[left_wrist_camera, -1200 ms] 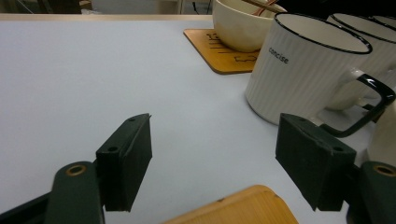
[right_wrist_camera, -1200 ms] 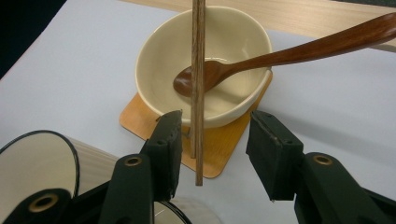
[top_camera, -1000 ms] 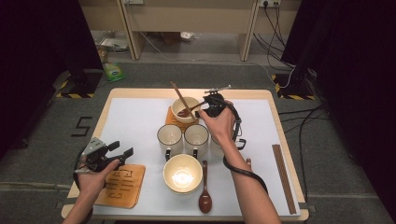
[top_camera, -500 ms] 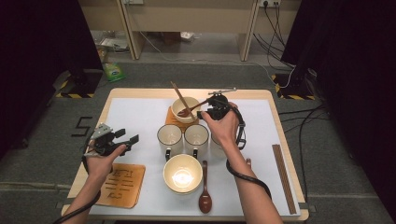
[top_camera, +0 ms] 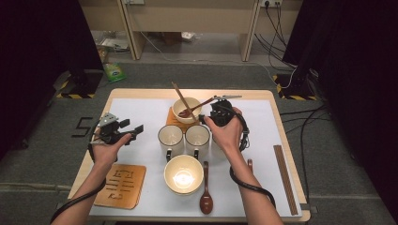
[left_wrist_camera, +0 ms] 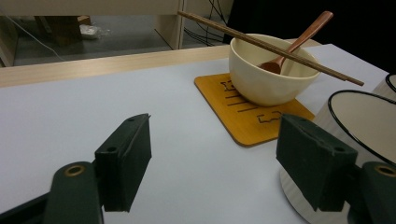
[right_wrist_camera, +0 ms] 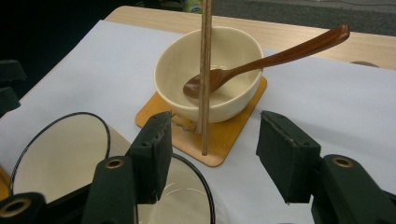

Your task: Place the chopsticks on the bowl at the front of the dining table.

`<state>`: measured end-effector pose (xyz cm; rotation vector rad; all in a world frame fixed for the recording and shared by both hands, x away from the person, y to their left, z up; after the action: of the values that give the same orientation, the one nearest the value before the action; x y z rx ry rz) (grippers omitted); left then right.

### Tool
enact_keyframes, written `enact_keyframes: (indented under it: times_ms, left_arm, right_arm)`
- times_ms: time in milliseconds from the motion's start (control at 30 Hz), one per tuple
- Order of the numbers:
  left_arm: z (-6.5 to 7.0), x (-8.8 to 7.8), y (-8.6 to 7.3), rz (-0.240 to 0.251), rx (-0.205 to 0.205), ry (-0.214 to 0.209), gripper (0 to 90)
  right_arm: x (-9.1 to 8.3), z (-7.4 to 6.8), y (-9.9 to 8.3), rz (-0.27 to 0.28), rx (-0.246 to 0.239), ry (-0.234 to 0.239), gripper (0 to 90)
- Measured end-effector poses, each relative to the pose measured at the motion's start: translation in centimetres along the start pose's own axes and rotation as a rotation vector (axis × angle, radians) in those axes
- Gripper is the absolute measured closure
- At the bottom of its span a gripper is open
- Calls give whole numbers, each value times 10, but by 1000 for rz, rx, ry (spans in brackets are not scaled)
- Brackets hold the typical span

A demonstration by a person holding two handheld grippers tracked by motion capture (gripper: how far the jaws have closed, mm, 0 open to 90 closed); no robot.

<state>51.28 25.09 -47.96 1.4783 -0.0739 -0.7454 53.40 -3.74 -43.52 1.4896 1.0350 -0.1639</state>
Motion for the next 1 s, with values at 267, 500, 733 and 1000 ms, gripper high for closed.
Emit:
enact_keyframes:
  times_ms: [267,500,733,1000]
  left_arm:
    - [1,14,10,2,8,-9,256]
    - [1,26,16,-3,11,-16,256]
    - [3,36,28,-10,34,-18,256]
    - [5,48,38,-19,43,-31,254]
  right_arm:
    - [-8,2,-9,18,-4,4,444]
    - [-16,1,-17,39,-9,16,437]
    - [-30,1,-22,61,-29,21,435]
    - [-50,5,-26,111,-32,17,432]
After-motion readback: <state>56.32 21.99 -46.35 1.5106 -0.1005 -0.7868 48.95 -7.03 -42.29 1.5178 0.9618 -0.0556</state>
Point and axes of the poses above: each handheld gripper's, and its own axes: x roughly forward along the jaws, y roughly out of its top, z roughly to its right, the point moved 9 cm from there along x, roughly forward along the jaws, and after that the axes turned 2 degrees about x, right-handed, at the moved point
